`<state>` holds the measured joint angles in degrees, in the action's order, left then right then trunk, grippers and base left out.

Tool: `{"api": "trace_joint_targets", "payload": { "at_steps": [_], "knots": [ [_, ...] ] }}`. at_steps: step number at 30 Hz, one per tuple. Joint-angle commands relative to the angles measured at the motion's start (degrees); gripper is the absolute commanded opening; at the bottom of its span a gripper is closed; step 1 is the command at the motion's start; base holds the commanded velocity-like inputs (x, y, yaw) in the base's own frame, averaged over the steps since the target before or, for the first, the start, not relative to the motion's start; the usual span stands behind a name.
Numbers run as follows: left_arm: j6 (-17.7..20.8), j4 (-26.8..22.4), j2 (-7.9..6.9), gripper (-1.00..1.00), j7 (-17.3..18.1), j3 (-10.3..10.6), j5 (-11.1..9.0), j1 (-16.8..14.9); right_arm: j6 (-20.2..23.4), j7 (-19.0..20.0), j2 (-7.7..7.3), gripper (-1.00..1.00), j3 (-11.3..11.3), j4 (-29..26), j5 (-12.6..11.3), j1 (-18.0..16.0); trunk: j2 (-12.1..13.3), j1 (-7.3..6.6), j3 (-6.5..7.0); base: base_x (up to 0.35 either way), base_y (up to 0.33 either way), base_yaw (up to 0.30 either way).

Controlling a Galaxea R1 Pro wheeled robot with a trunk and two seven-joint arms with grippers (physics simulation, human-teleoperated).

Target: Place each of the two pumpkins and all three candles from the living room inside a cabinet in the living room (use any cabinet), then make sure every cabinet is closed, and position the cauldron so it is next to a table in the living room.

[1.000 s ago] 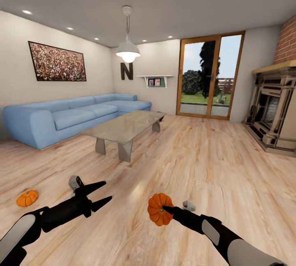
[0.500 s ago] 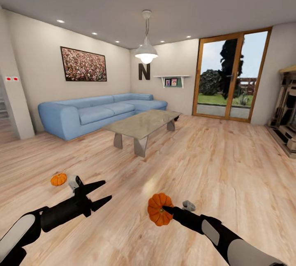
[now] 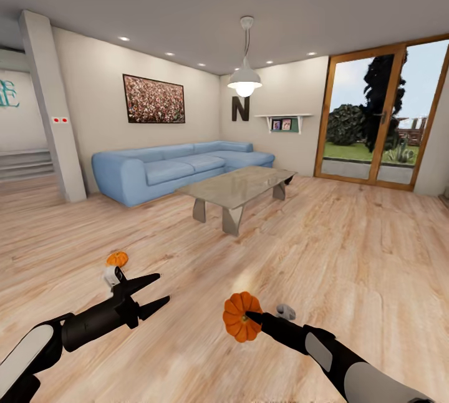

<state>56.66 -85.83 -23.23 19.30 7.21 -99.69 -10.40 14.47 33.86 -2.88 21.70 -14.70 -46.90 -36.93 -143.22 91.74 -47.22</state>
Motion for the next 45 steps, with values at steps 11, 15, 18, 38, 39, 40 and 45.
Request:
{"api": "trace_joint_targets", "payload": {
  "at_steps": [11, 15, 18, 38, 39, 40, 45],
  "knots": [
    [0.03, 0.05, -0.01, 1.0, 0.47, 0.09, 0.26, -0.06, 0.39, -0.02, -0.32, -1.0, 0.18, -0.07, -0.65, -0.05, -0.03, -0.04, -0.06, -0.103, 0.0, 0.056],
    [0.05, 0.05, 0.01, 1.0, 0.47, 0.09, 0.23, -0.06, 0.39, -0.02, -0.36, -1.0, 0.18, -0.07, -0.65, -0.05, -0.03, -0.04, -0.06, -0.191, 0.0, 0.001],
    [0.06, 0.05, 0.02, 1.0, 0.47, 0.09, 0.22, -0.06, 0.39, -0.01, -0.37, -1.0, 0.18, -0.09, -0.65, -0.03, -0.03, -0.04, -0.06, -0.247, 0.0, 0.006],
    [0.06, 0.05, -0.01, 1.0, 0.47, 0.09, 0.2, -0.06, 0.39, 0.06, -0.28, -1.0, 0.18, -0.11, -0.65, -0.03, -0.03, -0.04, 0.25, -0.035, 0.0, 0.187],
    [0.08, 0.07, -0.03, 1.0, 0.47, 0.09, 0.2, -0.06, 0.39, 0.06, -0.3, -1.0, 0.18, -0.11, -0.65, -0.04, -0.03, -0.04, 0.25, -0.014, 0.0, 0.02],
    [0.1, 0.07, -0.05, 1.0, 0.51, 0.09, 0.2, -0.06, 0.39, 0.06, -0.34, -1.0, 0.18, -0.12, -0.65, -0.04, -0.03, -0.04, 0.26, -0.007, 0.0, 0.01],
    [0.12, 0.05, -0.02, 1.0, 0.53, 0.09, 0.2, -0.06, 0.39, 0.06, -0.37, -1.0, 0.18, -0.09, -0.65, -0.04, -0.03, -0.04, 0.26, -0.011, 0.0, 0.015]
  ]
}}
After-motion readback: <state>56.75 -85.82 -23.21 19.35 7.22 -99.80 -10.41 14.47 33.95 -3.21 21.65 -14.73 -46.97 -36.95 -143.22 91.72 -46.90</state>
